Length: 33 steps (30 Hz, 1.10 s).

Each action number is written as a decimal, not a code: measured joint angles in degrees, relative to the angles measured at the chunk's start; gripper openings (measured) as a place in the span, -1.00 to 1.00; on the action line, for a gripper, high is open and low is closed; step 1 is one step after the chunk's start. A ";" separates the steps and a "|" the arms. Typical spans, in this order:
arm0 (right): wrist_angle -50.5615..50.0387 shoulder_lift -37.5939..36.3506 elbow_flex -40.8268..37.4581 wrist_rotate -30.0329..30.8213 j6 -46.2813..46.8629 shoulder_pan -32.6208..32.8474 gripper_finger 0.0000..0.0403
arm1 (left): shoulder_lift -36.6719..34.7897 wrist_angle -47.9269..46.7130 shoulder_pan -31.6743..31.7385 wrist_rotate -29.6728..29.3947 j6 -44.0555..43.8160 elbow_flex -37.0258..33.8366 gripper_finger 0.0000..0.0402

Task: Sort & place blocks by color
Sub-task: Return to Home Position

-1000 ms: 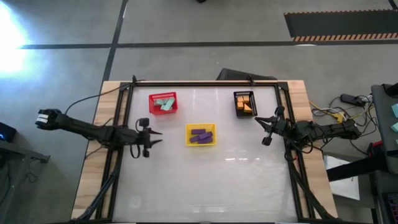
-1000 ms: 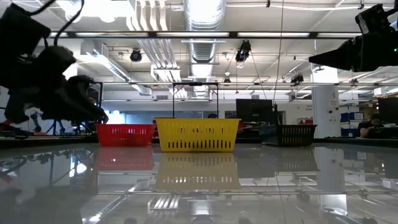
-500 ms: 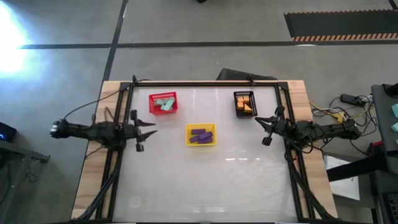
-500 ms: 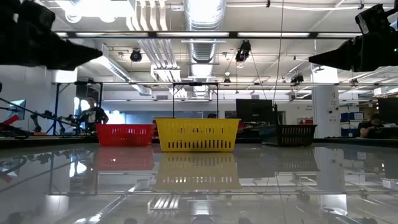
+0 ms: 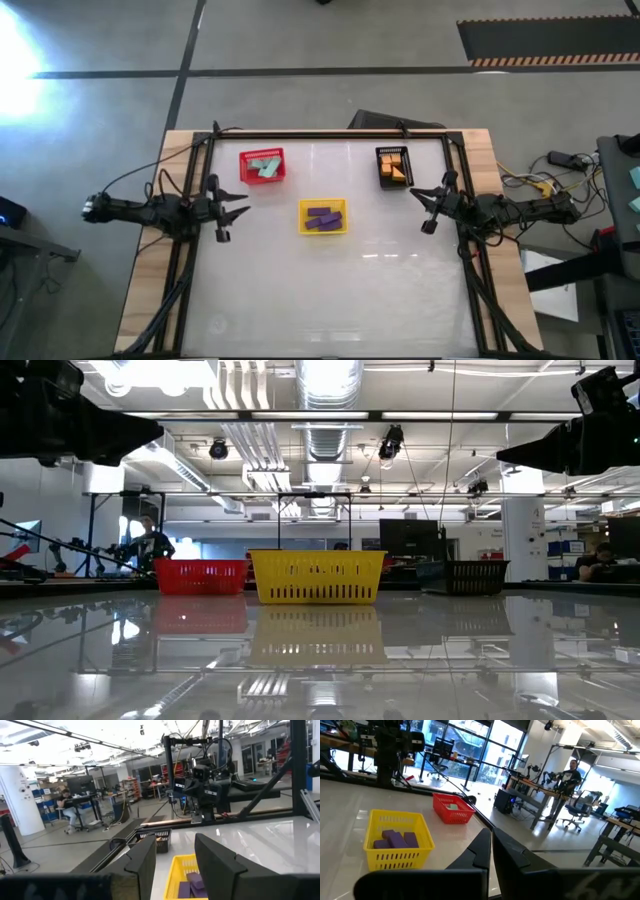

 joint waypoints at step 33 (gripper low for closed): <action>0.02 0.00 -0.02 0.01 0.00 0.02 -0.96 | 1.96 -0.04 0.00 0.04 0.00 -0.04 -0.40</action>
